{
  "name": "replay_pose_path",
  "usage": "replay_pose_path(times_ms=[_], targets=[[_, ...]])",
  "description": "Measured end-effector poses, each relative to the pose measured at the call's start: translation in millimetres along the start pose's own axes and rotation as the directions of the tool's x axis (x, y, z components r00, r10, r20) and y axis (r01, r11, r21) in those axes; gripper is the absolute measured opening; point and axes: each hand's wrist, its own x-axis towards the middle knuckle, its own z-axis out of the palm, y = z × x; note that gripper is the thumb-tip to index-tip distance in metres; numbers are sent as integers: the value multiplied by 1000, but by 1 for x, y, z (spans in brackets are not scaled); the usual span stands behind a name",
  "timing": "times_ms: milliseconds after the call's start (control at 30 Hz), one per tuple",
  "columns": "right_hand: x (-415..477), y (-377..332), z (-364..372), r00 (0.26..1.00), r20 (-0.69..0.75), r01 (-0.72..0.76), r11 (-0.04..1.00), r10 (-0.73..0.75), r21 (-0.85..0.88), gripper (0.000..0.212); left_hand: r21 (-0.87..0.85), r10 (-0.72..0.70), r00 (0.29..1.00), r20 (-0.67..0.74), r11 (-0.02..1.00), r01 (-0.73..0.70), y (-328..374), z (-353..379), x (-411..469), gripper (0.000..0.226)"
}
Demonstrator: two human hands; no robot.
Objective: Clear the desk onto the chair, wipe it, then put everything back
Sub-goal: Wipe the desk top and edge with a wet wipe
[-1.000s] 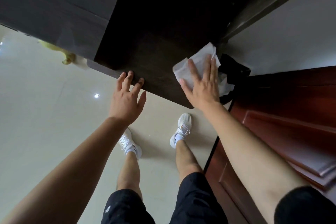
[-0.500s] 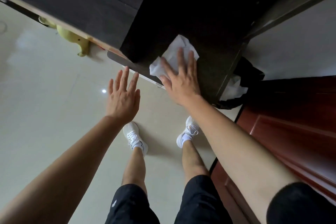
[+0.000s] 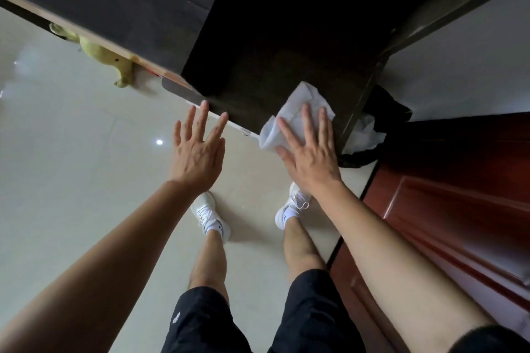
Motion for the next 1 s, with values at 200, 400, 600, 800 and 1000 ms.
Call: replay_pose_path(times_ms=[200, 400, 600, 800, 1000], targets=[[72, 44, -39, 954, 44, -298, 953, 296, 60, 67, -50, -75, 997, -16, 996, 74, 17, 4, 3, 52], [207, -9, -78, 983, 91, -170, 982, 162, 87, 64, -17, -64, 998, -25, 998, 63, 14, 5, 4, 52], [121, -49, -41, 994, 41, 104, 994, -105, 29, 58, -31, -70, 992, -109, 997, 67, 20, 2, 8, 49], [-17, 24, -6, 1000, 19, -22, 997, 20, 69, 57, -15, -72, 987, -144, 997, 70, 34, 6, 14, 48], [37, 73, -28, 930, -2, -363, 920, 367, 150, 69, 41, 90, 989, -116, 995, -86, 55, 6, 34, 51]])
